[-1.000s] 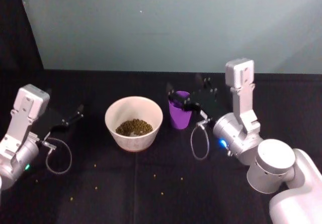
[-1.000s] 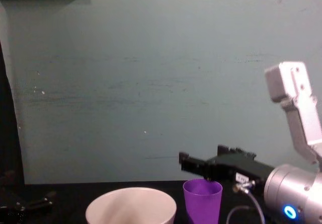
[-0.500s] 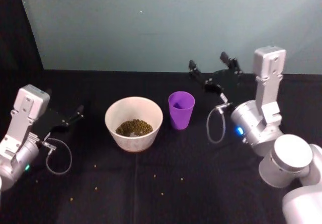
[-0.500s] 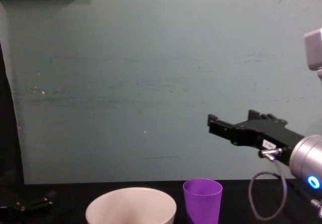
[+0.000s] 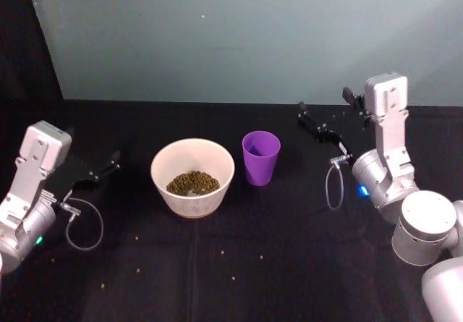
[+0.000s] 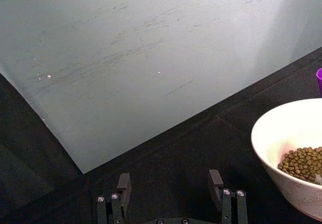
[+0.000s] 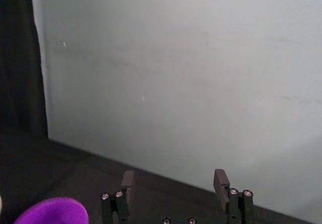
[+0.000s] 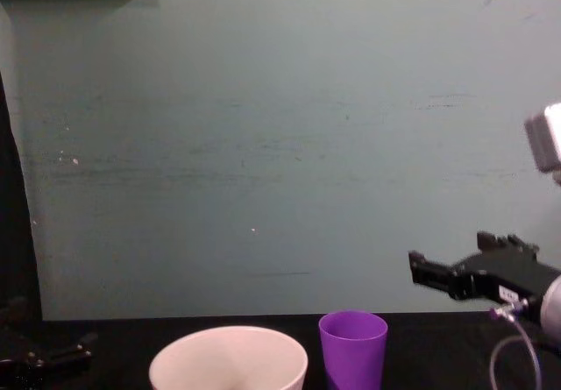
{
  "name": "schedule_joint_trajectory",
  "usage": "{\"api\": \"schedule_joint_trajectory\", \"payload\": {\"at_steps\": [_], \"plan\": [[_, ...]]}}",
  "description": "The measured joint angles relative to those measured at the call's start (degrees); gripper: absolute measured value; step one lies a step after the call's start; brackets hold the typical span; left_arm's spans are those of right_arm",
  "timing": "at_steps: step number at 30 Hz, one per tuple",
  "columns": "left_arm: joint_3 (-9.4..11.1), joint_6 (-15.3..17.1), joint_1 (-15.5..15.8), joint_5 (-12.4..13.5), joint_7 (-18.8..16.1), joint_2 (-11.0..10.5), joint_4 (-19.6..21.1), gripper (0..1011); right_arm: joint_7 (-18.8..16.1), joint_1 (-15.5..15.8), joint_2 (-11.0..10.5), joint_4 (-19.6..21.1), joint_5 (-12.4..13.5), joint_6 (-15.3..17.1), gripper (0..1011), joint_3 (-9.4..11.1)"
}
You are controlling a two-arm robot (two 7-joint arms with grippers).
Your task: Pick up the cup and pour the mung beans from the cup into the bowl.
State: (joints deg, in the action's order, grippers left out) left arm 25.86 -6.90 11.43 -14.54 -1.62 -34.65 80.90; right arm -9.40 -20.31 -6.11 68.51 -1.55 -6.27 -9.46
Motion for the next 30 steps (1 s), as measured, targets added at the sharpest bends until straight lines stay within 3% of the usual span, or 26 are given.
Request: {"api": "schedule_joint_trajectory", "payload": {"at_steps": [8,17,30], "plan": [[0.00,0.00,0.00,0.00,0.00,0.00,0.00,1011,1.83,-0.16,-0.32,-3.64,-2.43,0.89,1003,-1.10],[0.00,0.00,0.00,0.00,0.00,0.00,0.00,1012,3.73,1.26,-0.55,-2.15,-4.98,2.29,1002,-1.73],[0.00,0.00,0.00,0.00,0.00,0.00,0.00,1011,3.74,1.25,-0.52,-2.24,-4.79,2.30,1003,-1.67]]}}
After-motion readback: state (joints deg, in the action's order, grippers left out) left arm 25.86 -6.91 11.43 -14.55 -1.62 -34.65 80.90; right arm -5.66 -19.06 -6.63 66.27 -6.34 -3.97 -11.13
